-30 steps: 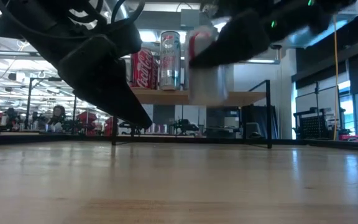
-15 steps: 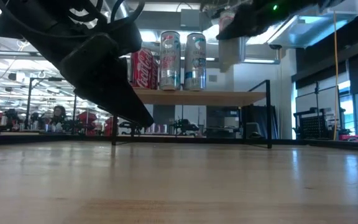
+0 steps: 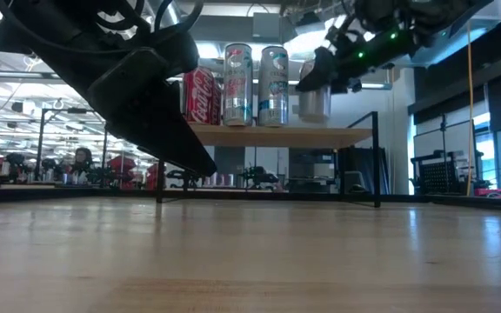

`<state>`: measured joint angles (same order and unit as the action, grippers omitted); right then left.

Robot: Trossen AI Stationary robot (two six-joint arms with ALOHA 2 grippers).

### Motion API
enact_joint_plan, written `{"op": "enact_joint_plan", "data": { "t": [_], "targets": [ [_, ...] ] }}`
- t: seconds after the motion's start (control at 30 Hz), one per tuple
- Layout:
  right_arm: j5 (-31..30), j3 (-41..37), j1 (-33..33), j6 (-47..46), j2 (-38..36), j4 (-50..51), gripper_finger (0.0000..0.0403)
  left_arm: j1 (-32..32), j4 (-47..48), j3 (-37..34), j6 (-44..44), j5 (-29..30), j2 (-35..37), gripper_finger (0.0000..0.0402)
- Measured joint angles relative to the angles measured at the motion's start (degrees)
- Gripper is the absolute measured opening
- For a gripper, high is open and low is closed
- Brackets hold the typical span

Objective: Place canned beverage on shelf
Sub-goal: Put the top red-silver soda can on the shelf

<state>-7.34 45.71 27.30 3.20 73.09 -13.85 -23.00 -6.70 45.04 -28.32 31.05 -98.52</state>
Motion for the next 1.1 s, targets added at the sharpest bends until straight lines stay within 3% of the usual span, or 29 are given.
{"op": "enact_joint_plan", "data": {
  "t": [0.57, 0.83, 1.1],
  "targets": [
    [0.2, 0.0, 0.5, -1.7, 6.7, -6.5, 0.0274, 0.0, 0.0, 0.0, 0.0, 0.0, 0.0, 0.0328],
    [0.5, 0.1, 0.5, -1.4, 6.6, -7.0, 0.0371, 0.0, 0.0, 0.0, 0.0, 0.0, 0.0, 0.0328],
    [0.5, 1.9, 0.5, 0.0, 5.9, -6.6, 0.0384, 0.0, 0.0, 0.0, 0.0, 0.0, 0.0, 0.0328]
  ]
}}
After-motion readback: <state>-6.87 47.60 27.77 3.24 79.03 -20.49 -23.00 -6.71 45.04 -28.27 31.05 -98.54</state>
